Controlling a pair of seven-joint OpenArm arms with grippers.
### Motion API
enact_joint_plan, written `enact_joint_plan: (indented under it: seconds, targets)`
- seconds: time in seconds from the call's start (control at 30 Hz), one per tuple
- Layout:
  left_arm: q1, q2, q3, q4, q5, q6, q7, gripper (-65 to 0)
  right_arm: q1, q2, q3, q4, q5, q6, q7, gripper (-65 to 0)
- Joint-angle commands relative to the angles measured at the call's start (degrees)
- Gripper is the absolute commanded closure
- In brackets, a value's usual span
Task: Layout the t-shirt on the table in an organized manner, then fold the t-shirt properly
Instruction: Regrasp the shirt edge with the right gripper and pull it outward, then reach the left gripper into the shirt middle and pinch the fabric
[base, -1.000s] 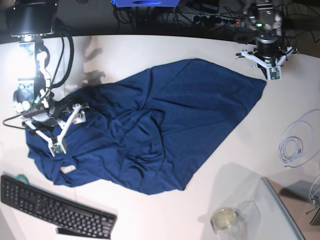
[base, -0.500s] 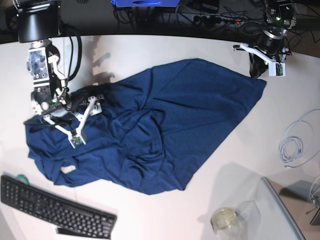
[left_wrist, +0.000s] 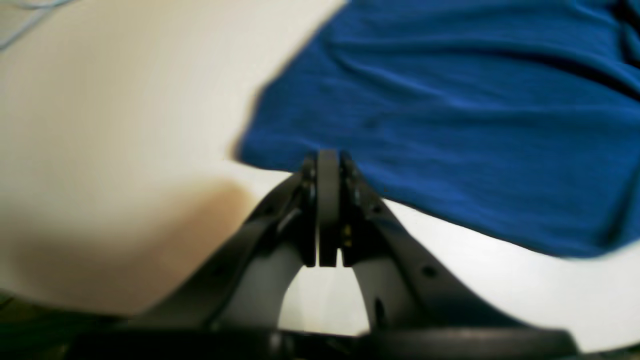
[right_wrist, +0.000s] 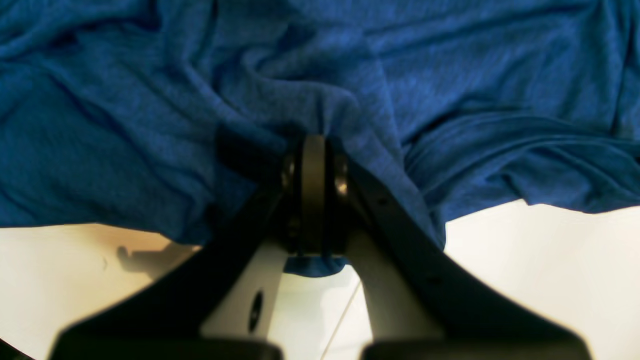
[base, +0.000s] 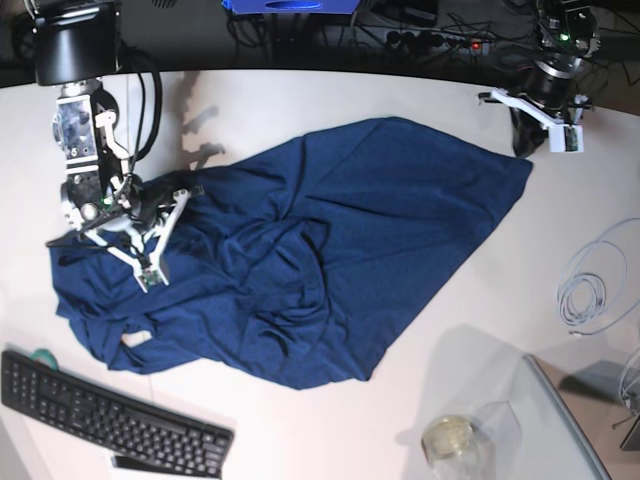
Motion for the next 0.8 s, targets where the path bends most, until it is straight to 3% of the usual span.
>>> enact_joint_plan:
  seconds: [0.0,0.1,0.37,0.53,0.77]
  targets:
    - [0.21,-0.50,-0.77,0.64,-0.64,0.01,-1.23,0.0,0.41,0.32,0.39,2.74,0.51,0.03,0.99,-0.5]
    - [0.21,-0.50,-2.53,0.64,-0.64,0.01,-1.23,0.0,-2.31,0.32,0.39,9.42,0.51,-0.05,0.55,-0.5]
    - [0.47,-0.50,-2.79,0.64,-0.64,0.01,-1.23,0.0,-13.57,0.32,0.48,28.85,0.51,-0.05,-8.15,-0.5]
    - [-0.15,-0.59,-2.79,-0.86,0.15,0.01,-1.23,0.0,-20.42,0.58,0.57,34.04,0.51,-0.05,-9.65,-0.5]
    - [-6.47,1.52,2.13,-3.14,14.92,0.10,-1.14,0.0,-23.50,1.72,0.48,34.12,0.51,0.03,-9.38,-0.5]
